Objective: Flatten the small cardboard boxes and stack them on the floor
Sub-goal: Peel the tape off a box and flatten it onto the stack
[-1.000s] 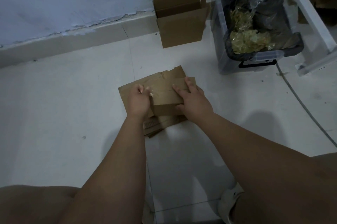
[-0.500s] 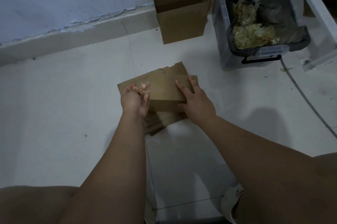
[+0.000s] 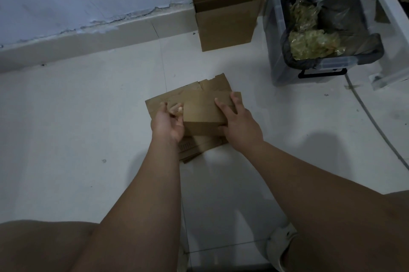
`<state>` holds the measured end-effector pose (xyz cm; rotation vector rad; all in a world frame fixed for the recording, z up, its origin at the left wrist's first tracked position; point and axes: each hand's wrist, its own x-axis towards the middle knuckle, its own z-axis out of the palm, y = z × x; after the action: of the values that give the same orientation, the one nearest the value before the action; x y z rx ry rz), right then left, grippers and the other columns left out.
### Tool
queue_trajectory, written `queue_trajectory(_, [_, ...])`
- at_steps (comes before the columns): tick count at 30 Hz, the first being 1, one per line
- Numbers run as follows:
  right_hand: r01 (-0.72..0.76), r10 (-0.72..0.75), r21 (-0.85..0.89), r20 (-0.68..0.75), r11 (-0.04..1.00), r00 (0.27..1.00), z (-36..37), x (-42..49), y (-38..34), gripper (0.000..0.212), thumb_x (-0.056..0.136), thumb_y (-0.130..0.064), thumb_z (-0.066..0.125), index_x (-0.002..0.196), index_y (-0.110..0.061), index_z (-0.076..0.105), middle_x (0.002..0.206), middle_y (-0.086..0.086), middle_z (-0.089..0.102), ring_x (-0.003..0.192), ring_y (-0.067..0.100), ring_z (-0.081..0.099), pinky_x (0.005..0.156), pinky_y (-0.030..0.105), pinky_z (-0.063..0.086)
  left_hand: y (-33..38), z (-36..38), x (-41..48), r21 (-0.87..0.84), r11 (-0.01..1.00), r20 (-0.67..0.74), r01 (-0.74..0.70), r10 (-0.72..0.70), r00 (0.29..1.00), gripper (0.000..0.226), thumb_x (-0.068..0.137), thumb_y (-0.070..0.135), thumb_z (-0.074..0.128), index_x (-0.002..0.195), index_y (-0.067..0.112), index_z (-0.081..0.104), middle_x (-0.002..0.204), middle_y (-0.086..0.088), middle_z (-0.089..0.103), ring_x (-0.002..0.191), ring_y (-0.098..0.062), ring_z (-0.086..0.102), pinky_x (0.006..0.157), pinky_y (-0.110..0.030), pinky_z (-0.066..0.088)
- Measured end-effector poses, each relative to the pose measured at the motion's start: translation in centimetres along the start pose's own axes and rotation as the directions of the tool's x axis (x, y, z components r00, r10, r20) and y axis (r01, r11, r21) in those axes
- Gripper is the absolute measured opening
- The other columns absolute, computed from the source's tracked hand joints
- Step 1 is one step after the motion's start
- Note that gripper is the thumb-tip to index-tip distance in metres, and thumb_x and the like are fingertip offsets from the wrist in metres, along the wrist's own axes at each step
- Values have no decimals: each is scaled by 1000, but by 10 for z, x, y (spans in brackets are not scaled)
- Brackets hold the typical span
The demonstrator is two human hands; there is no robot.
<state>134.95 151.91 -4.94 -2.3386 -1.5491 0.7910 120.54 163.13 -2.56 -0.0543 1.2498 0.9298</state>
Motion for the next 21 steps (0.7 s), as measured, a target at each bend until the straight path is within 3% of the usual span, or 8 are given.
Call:
queue_trajectory(5, [-13, 13, 5, 0, 1000, 1000, 0, 2, 1, 73, 91, -30, 59, 148, -44, 15, 160, 0, 1, 135, 29, 30, 96, 45, 45, 1, 0, -6, 86, 996, 126, -30, 19, 992, 26, 93, -6, 47, 116, 6, 44, 119, -19, 47, 72, -16, 59, 71, -19, 53])
queue_trajectory(7, [-13, 13, -7, -1, 1000, 1000, 0, 3, 1, 74, 91, -30, 59, 148, -44, 14, 160, 0, 1, 135, 29, 31, 95, 44, 45, 2, 2, -9, 233, 969, 162, -87, 50, 986, 35, 89, -16, 40, 112, 11, 41, 113, -17, 50, 90, -20, 63, 75, -19, 53])
queue_trajectory(9, [-16, 16, -11, -3, 1000, 1000, 1, 2, 1, 74, 92, -31, 59, 148, -44, 14, 160, 0, 0, 134, 30, 31, 95, 45, 45, 4, 5, -14, 426, 890, 178, -160, 92, 980, 39, 90, -15, 40, 118, 12, 40, 97, -12, 56, 85, -19, 62, 65, -17, 54])
queue_trajectory(11, [-24, 24, -2, -10, 1000, 1000, 1, 4, 1, 73, 92, -31, 58, 149, -44, 14, 160, 1, 0, 134, 30, 31, 94, 45, 45, 3, 4, -15, 613, 753, 195, -241, 152, 969, 32, 93, -5, 49, 120, 11, 47, 91, -8, 61, 73, -14, 61, 56, -16, 53])
queue_trajectory(13, [-22, 22, 3, -16, 1000, 1000, 1, 5, 0, 73, 92, -31, 58, 149, -43, 15, 160, 1, 1, 133, 30, 32, 94, 45, 46, 0, 1, -13, 762, 558, 235, -328, 234, 944, 24, 96, 7, 50, 120, 8, 55, 102, -8, 64, 84, -15, 63, 70, -21, 55])
queue_trajectory(15, [-20, 21, 7, -18, 1000, 1000, 1, 6, 0, 73, 92, -31, 58, 149, -43, 15, 160, 1, 1, 134, 30, 31, 94, 46, 45, -4, -2, -10, 885, 199, 332, -421, 366, 869, 23, 99, 14, 46, 116, 10, 61, 108, 0, 60, 96, -15, 57, 83, -26, 47])
queue_trajectory(17, [-26, 26, 10, -18, 1000, 1000, 3, 5, 0, 73, 92, -30, 58, 149, -43, 15, 160, 1, 0, 135, 30, 30, 95, 47, 45, -8, -5, -8, 886, -71, 438, -459, 456, 775, 23, 100, 15, 42, 109, 10, 62, 96, 4, 55, 88, -13, 51, 74, -22, 36])
queue_trajectory(21, [-19, 19, 7, -31, 1000, 999, 5, 2, 2, 73, 92, -29, 59, 149, -43, 15, 160, 1, 0, 136, 30, 29, 94, 46, 45, -14, -8, -3, 890, -37, 413, -454, 484, 771, 22, 99, 14, 37, 86, 12, 54, 86, -3, 58, 78, -19, 50, 68, -28, 36])
